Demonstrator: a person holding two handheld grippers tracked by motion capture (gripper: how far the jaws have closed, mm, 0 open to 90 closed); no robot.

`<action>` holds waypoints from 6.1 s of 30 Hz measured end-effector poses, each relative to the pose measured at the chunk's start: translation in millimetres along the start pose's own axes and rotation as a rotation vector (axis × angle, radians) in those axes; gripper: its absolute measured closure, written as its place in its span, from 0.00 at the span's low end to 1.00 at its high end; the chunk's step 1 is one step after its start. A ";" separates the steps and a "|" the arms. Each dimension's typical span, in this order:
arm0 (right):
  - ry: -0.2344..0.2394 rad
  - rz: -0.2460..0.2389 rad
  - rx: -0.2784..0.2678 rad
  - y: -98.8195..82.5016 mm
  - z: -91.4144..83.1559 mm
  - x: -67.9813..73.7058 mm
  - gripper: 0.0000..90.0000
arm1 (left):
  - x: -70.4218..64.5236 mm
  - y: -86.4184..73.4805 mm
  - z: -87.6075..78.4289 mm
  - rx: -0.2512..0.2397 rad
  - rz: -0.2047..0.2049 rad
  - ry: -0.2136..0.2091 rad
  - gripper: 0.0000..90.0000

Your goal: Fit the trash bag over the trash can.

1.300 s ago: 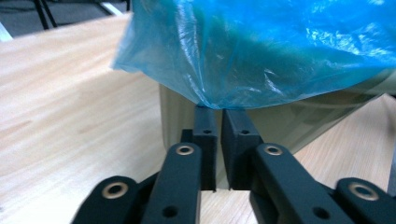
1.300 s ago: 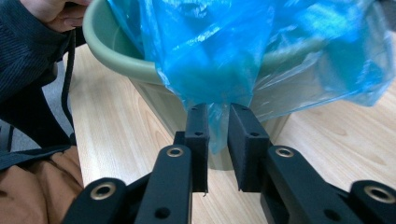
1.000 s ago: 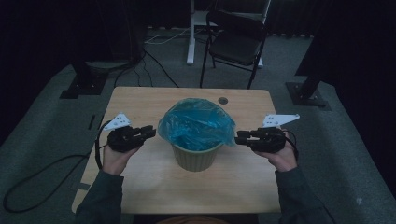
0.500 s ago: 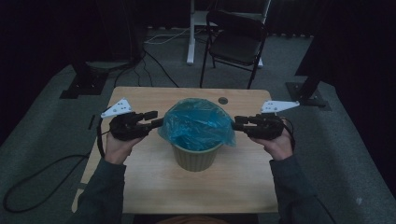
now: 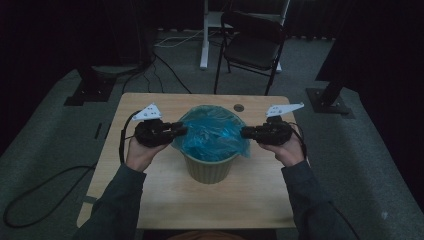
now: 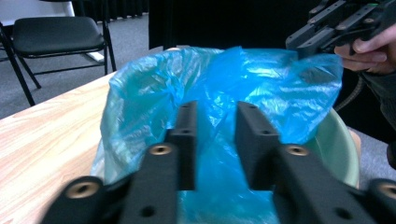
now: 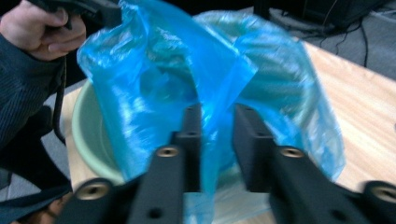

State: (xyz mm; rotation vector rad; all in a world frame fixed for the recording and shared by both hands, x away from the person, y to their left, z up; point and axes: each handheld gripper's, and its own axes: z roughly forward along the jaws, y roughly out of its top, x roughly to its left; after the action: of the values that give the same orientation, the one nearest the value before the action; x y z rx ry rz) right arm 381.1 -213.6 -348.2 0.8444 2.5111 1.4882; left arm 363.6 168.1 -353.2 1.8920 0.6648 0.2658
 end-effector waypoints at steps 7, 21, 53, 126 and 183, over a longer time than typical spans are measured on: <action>0.033 -0.004 0.013 -11.4 1.5 7.2 0.99 | -7.3 -13.0 -6.3 -0.002 0.009 -0.001 0.96; 0.134 -0.024 0.008 -41.8 -0.9 34.4 1.00 | -23.5 -57.0 -22.0 -0.021 -0.018 -0.063 0.97; 0.173 -0.048 0.093 -61.0 18.8 40.3 1.00 | -30.0 -80.8 -12.7 0.027 0.001 -0.059 0.89; 0.152 -0.076 0.086 -70.4 -2.1 33.1 0.82 | -14.2 -110.7 -15.4 0.116 0.006 0.003 0.69; -0.046 -0.035 0.035 -58.7 -18.8 11.1 0.86 | 1.9 -70.4 -37.9 -0.035 -0.014 0.039 0.63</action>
State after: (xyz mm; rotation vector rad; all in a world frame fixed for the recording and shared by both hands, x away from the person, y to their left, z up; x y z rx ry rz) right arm 341.1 -244.1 -385.5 0.8251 2.5123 1.4027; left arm 324.5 218.5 -401.4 1.8522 0.6951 0.3040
